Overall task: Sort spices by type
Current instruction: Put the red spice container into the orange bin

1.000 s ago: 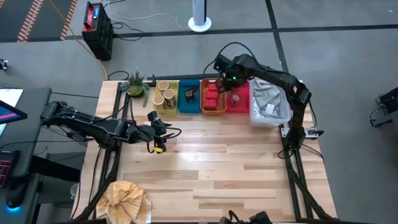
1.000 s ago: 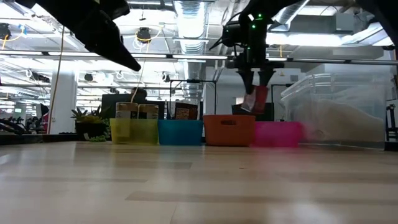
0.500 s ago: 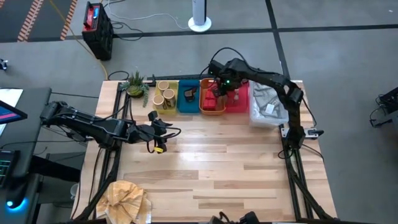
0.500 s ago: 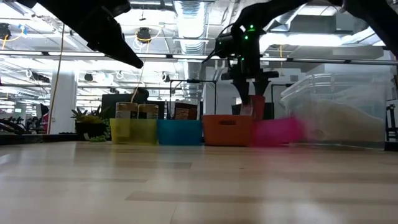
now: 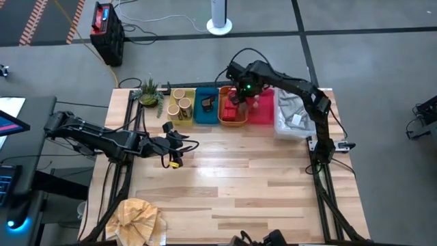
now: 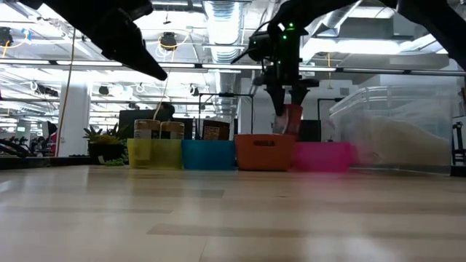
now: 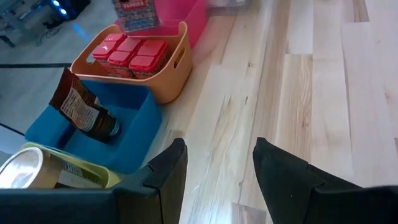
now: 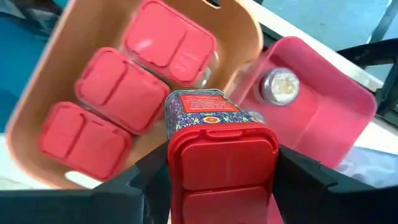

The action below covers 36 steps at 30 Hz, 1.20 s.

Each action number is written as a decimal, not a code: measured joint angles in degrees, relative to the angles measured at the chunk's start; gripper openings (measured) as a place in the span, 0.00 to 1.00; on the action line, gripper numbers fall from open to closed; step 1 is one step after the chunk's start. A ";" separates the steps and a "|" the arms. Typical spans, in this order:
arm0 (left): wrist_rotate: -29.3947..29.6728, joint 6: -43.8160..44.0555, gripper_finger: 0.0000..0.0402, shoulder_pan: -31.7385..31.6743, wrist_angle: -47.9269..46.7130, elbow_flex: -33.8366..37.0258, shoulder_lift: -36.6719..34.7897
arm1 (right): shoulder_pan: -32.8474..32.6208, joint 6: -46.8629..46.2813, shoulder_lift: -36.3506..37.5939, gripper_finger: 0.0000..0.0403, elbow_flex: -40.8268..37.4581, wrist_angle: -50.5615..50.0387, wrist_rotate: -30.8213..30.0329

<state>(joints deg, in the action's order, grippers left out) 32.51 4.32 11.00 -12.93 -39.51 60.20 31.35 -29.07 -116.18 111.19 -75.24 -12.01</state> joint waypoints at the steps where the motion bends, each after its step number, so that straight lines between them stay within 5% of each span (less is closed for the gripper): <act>1: 0.00 0.00 0.43 0.00 -0.16 0.00 0.00 | 0.19 0.01 0.00 0.61 0.41 -0.32 -0.07; 30: 0.00 -1.29 0.43 0.00 0.24 -0.14 0.00 | -0.20 -4.82 -2.12 0.61 1.17 -2.44 5.13; 36: -0.02 -0.63 0.43 0.02 -1.28 -1.05 -0.02 | -0.52 -3.23 -3.20 0.61 1.14 4.19 9.26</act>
<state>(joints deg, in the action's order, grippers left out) 32.49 3.68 11.03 -14.20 -40.56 60.18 30.83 -32.31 -119.38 112.33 -71.05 -2.74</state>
